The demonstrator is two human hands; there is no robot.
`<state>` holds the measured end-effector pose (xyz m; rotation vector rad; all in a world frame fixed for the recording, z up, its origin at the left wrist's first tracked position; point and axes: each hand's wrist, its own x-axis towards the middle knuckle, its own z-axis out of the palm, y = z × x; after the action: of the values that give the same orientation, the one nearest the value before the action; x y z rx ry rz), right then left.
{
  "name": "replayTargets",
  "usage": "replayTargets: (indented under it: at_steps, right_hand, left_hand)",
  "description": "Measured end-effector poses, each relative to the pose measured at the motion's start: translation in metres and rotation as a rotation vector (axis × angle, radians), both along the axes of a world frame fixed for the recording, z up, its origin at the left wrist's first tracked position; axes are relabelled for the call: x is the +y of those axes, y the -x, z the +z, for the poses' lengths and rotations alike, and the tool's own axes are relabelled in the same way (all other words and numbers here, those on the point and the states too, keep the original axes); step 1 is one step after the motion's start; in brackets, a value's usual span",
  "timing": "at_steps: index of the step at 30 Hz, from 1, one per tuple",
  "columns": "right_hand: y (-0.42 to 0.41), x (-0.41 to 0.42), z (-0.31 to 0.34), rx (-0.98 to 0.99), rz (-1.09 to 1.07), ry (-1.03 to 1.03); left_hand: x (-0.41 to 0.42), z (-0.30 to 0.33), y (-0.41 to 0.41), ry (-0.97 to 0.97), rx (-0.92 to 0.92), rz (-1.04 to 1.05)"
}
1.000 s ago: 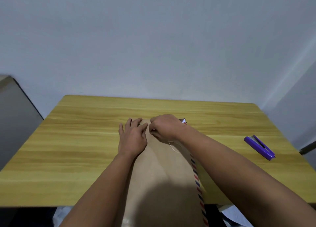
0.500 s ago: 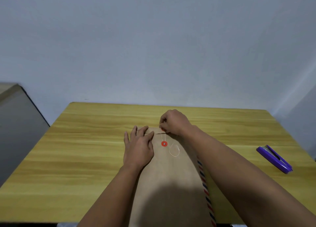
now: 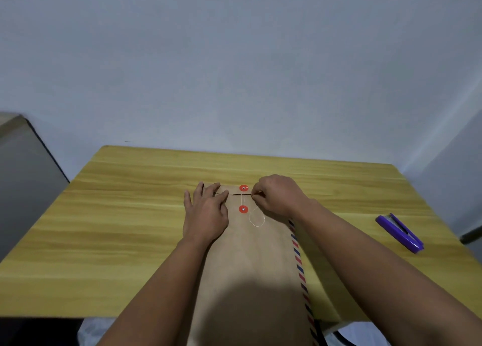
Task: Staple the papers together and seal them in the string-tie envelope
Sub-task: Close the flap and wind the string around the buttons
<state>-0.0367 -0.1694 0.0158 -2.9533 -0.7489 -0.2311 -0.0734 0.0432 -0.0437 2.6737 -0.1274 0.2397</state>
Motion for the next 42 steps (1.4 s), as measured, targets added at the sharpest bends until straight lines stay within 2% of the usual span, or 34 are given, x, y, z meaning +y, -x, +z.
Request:
replayTargets:
  at_steps: [7, 13, 20, 25, 29, 36, 42]
  right_hand:
    - [0.052, 0.002, -0.003, -0.090, 0.174, 0.212]
    - [0.075, 0.024, 0.006, -0.083, 0.266, 0.419]
    - [0.065, 0.049, 0.003, -0.054, 0.207, 0.329]
    - [0.047, 0.063, 0.005, -0.085, 0.242, 0.309]
    - [0.034, 0.069, 0.010, -0.078, 0.261, 0.184]
    - [0.045, 0.050, 0.008, -0.009, 0.204, 0.260]
    - [0.065, 0.016, 0.001, -0.047, 0.186, 0.283]
  left_hand:
    - [0.000, 0.001, 0.001, 0.012, -0.003, -0.002]
    - [0.001, 0.002, 0.003, 0.026, -0.008, -0.009]
    - [0.003, 0.003, 0.003, 0.056, -0.013, -0.021]
    - [0.005, 0.002, 0.002, 0.054, -0.025, -0.030]
    - [0.006, -0.001, 0.001, 0.067, -0.036, -0.053]
    - [0.004, -0.003, -0.001, 0.023, -0.037, -0.014]
    - [0.003, -0.002, 0.000, 0.020, -0.044, -0.012]
